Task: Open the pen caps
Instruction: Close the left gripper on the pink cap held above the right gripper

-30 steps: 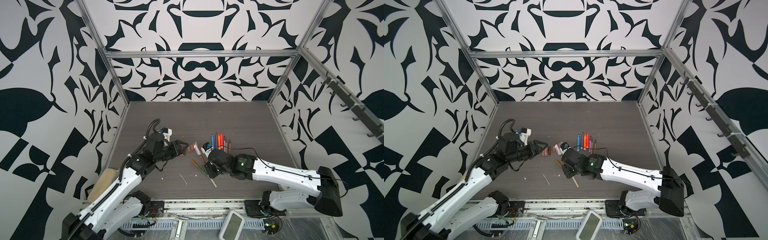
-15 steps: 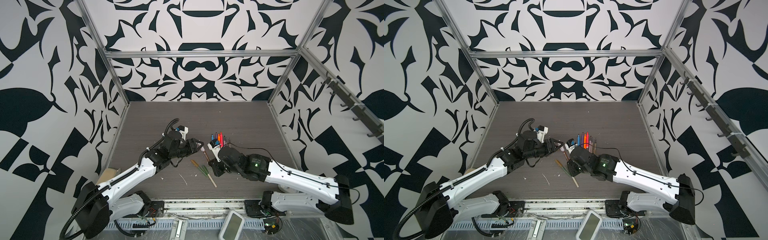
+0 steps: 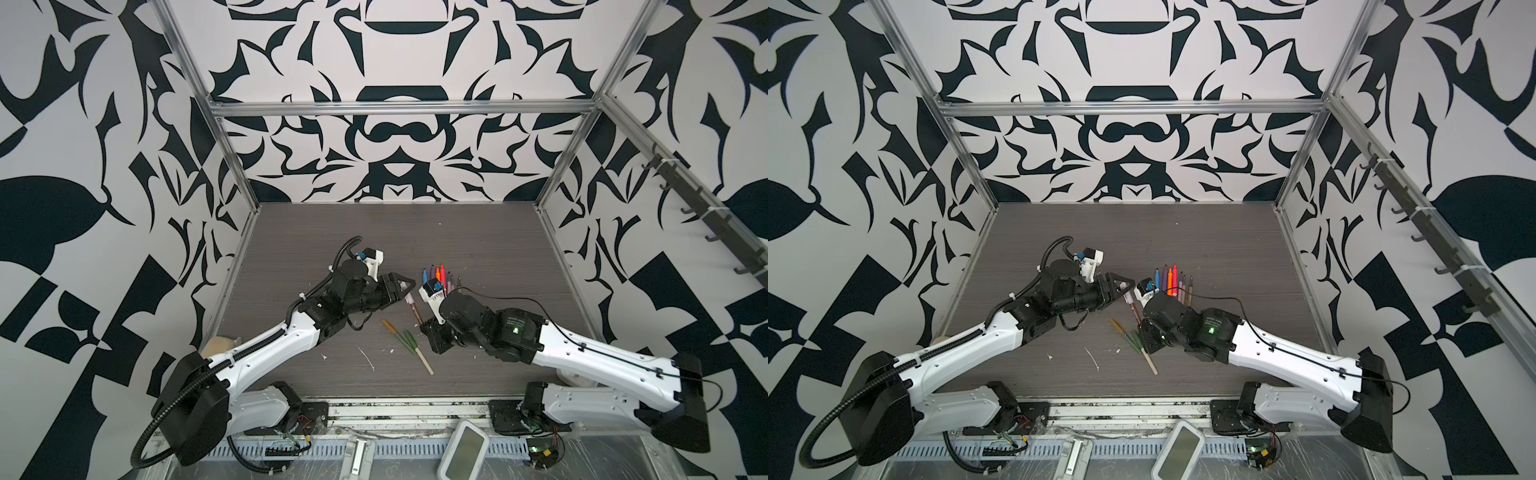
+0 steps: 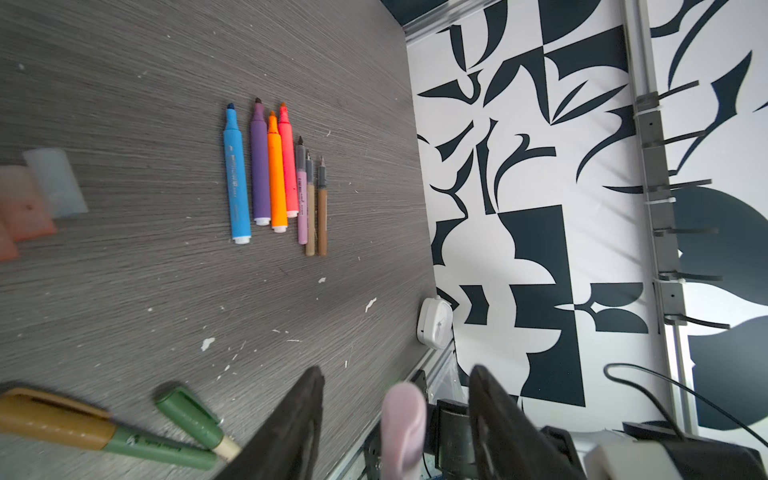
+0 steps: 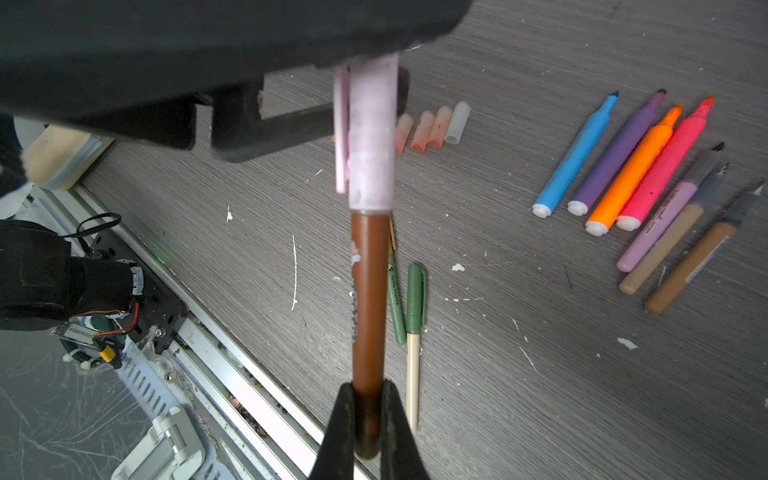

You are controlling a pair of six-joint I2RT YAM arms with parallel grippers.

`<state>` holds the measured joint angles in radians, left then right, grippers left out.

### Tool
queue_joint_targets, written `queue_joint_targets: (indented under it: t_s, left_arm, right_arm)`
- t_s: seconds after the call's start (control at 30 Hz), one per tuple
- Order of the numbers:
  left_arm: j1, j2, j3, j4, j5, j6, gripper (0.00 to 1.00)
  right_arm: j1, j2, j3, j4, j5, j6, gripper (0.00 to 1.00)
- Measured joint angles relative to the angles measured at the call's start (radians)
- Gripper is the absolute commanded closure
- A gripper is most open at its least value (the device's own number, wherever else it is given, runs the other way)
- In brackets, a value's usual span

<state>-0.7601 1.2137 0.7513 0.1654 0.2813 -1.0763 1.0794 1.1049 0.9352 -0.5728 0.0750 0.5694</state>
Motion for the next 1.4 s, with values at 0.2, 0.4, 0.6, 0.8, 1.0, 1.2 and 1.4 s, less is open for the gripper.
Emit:
queue_joint_targets:
  t_s: [0.2, 0.4, 0.6, 0.8, 1.0, 1.2, 1.4]
  left_arm:
    - [-0.006, 0.011, 0.000, 0.019, 0.012, -0.008, 0.44]
    - [-0.018, 0.039, 0.000, 0.034, 0.025, -0.018, 0.57]
    - [-0.036, 0.049, 0.000, 0.038, 0.035, -0.022, 0.69]
    - [-0.041, 0.049, 0.001, 0.040, 0.035, -0.024, 0.77]
    - [-0.044, 0.049, 0.006, 0.039, 0.034, -0.025, 0.86]
    - [-0.045, 0.050, 0.009, 0.032, 0.031, -0.016, 1.00]
    - [-0.049, 0.050, 0.011, 0.032, 0.031, -0.017, 1.00]
  right_arm:
    - [0.000, 0.000, -0.014, 0.001, -0.011, 0.005, 1.00]
    - [0.000, -0.001, -0.015, 0.001, -0.009, 0.006, 1.00]
    - [-0.006, -0.027, -0.015, 0.000, 0.006, 0.005, 1.00]
    - [-0.011, -0.031, -0.015, -0.007, 0.012, 0.004, 1.00]
    - [-0.012, -0.031, -0.030, -0.007, 0.012, 0.005, 1.00]
    - [-0.013, -0.037, -0.031, -0.007, 0.012, 0.005, 0.92]
    - [-0.019, -0.039, -0.031, -0.008, 0.012, 0.003, 0.72]
